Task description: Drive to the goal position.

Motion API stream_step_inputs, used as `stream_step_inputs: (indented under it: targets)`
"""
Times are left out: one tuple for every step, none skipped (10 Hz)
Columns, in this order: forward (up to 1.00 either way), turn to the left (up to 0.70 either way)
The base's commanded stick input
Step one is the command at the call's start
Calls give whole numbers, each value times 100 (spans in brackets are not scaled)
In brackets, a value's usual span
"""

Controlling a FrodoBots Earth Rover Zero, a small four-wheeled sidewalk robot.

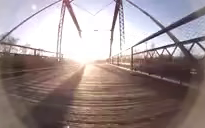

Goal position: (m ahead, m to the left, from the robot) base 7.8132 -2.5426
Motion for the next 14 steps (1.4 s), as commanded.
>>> stream_step_inputs:
  targets:
    - [70, 0]
    - [70, 0]
    - [70, 0]
    - [70, 0]
    - [70, 0]
    - [70, 0]
    - [70, 0]
    - [70, 0]
    - [70, 0]
    - [70, 0]
    - [70, 0]
    - [70, 0]
    - [70, 0]
    - [70, 0]
